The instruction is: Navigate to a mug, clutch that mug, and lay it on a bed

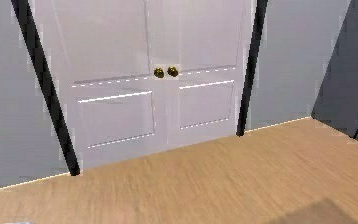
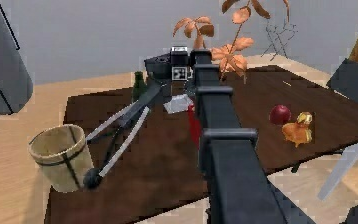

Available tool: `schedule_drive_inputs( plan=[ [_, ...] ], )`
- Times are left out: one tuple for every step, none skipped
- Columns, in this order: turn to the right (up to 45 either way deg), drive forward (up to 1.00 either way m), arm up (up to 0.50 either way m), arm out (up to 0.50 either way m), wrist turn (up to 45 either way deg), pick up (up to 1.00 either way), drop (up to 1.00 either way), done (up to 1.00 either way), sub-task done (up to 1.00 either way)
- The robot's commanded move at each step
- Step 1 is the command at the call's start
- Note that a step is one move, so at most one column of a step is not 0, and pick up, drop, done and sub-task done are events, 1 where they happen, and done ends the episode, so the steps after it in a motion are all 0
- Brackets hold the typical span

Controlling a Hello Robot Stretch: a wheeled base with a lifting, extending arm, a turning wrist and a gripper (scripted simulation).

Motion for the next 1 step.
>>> schedule_drive_inputs(
  plan=[
    [0.0, 0.0, 0.0, -0.3, 0.0, 0.0, 0.0, 0.0, 0.0]
  ],
)
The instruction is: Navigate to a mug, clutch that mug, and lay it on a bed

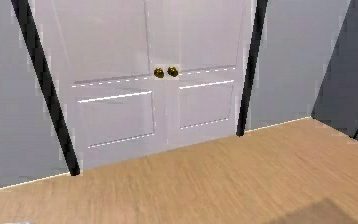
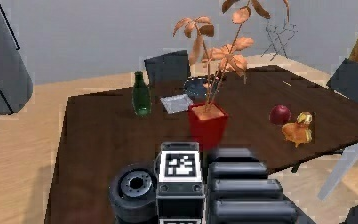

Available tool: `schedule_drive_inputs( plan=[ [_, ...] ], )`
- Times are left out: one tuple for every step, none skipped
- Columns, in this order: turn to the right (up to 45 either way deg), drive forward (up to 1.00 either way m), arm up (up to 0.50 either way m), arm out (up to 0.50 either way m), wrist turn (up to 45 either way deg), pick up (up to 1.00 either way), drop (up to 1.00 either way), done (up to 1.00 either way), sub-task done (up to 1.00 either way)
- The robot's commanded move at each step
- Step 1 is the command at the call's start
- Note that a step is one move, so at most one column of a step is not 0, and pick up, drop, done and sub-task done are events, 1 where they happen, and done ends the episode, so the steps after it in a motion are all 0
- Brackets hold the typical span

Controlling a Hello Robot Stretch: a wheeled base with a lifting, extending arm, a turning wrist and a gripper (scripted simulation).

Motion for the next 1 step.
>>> schedule_drive_inputs(
  plan=[
    [-45.0, 0.0, 0.0, 0.0, 0.0, 0.0, 0.0, 0.0, 0.0]
  ],
)
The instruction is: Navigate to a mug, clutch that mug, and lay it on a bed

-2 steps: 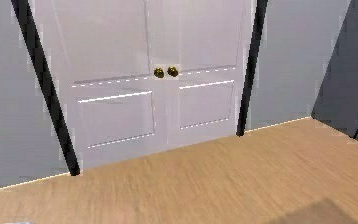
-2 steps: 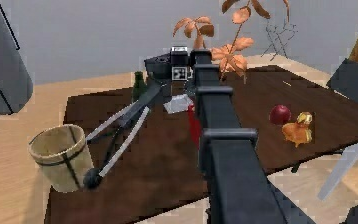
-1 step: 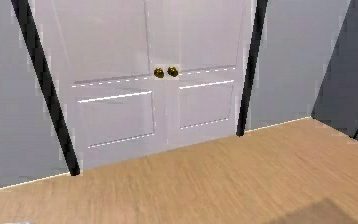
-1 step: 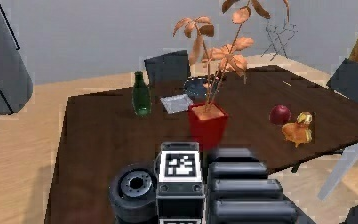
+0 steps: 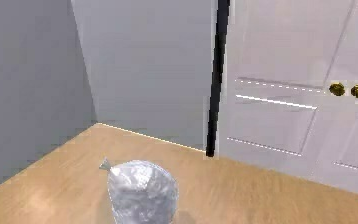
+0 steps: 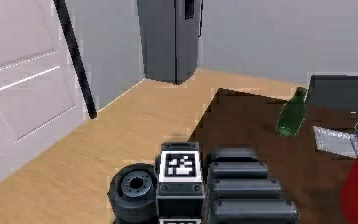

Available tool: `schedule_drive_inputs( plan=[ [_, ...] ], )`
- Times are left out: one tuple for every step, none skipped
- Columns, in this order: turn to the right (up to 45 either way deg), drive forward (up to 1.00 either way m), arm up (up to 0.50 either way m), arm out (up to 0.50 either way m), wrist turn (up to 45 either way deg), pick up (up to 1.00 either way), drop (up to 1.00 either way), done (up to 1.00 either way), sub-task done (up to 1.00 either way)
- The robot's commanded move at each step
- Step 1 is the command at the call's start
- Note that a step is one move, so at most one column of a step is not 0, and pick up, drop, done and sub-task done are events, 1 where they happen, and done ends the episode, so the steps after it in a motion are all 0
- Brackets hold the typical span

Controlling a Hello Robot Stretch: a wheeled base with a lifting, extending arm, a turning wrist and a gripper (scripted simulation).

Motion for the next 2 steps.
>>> schedule_drive_inputs(
  plan=[
    [-45.0, 0.0, 0.0, 0.0, 0.0, 0.0, 0.0, 0.0, 0.0],
    [-21.0, 0.0, 0.0, 0.0, 0.0, 0.0, 0.0, 0.0, 0.0]
  ],
)
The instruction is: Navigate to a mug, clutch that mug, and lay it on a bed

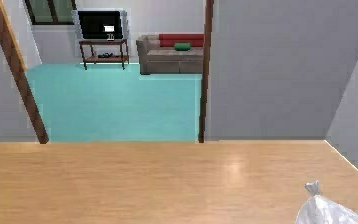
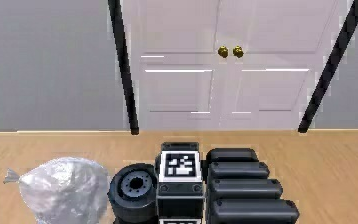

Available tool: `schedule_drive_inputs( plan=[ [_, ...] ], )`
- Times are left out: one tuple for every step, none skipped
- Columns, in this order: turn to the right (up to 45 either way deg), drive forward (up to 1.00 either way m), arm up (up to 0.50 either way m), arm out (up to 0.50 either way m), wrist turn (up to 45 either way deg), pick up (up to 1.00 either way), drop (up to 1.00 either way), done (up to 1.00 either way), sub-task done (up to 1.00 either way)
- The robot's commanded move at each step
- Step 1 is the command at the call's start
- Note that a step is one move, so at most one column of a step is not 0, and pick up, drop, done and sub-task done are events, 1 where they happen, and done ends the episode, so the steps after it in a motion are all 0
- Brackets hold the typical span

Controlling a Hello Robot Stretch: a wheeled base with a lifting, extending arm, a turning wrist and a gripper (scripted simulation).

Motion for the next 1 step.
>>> schedule_drive_inputs(
  plan=[
    [0.0, 0.45, 0.0, 0.0, 0.0, 0.0, 0.0, 0.0, 0.0]
  ],
)
